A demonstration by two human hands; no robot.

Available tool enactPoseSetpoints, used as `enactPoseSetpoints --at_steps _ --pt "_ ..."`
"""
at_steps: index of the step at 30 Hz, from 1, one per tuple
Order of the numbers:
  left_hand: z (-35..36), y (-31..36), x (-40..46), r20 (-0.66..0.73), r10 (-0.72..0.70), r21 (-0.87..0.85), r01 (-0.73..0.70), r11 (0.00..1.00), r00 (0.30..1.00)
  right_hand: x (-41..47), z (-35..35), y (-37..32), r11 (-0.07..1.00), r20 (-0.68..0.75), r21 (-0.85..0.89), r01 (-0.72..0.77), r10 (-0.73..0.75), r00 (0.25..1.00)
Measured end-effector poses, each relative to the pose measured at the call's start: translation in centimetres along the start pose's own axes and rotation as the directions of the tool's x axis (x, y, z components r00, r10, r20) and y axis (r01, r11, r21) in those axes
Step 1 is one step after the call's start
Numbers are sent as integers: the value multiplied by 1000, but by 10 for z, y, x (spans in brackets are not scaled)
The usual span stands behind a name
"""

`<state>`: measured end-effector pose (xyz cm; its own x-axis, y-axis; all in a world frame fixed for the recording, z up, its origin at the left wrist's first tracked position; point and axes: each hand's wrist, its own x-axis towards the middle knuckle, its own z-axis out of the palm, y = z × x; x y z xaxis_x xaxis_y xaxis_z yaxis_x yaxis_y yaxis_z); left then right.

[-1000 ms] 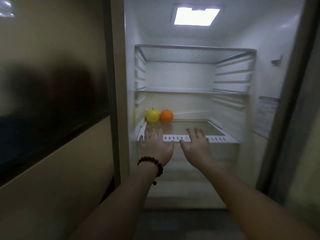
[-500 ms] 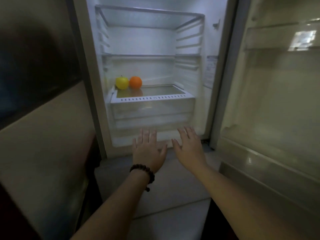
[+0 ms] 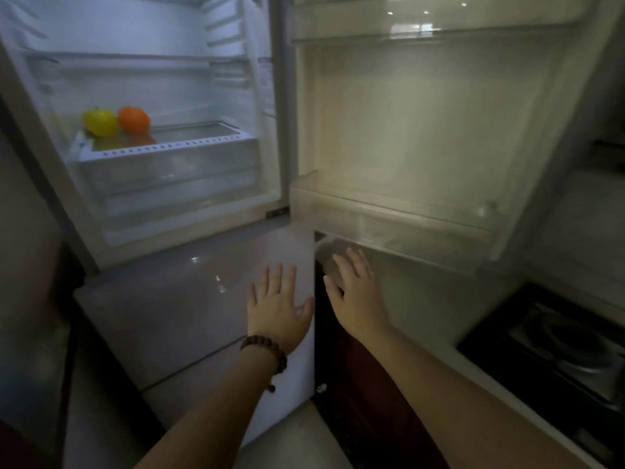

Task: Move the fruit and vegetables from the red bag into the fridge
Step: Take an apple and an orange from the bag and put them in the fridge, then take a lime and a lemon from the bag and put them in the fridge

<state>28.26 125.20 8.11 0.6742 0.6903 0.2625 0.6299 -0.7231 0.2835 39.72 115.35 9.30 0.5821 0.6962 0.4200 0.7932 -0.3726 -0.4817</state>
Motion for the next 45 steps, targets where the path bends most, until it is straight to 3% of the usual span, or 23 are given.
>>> enactPoseSetpoints --at_steps 6,11,17,23,28,32,38,45 --pt "24 103 -78 75 216 -75 -211 975 973 -115 -70 58 975 -84 -93 -201 193 977" --pt "43 191 -148 106 420 -147 -404 903 901 -221 -135 112 898 -194 -141 -417 388 901" --pt "63 304 -234 184 647 -267 -596 757 740 -361 -223 158 711 -391 -167 -683 588 708" --pt "70 405 -336 179 839 -402 -740 540 515 -500 -295 169 490 -557 -126 -862 684 471" --pt "69 468 -412 165 937 -495 -796 349 308 -593 -335 160 306 -651 -61 -950 710 270" --pt "68 508 -456 134 972 -559 -795 233 191 -641 -360 156 195 -699 -9 -981 700 146" --pt "85 559 -500 95 991 -599 -790 128 88 -681 -384 174 115 -716 51 -992 697 44" --pt "115 642 -535 94 995 -623 -778 83 31 -722 -427 232 32 -702 41 -999 712 -6"
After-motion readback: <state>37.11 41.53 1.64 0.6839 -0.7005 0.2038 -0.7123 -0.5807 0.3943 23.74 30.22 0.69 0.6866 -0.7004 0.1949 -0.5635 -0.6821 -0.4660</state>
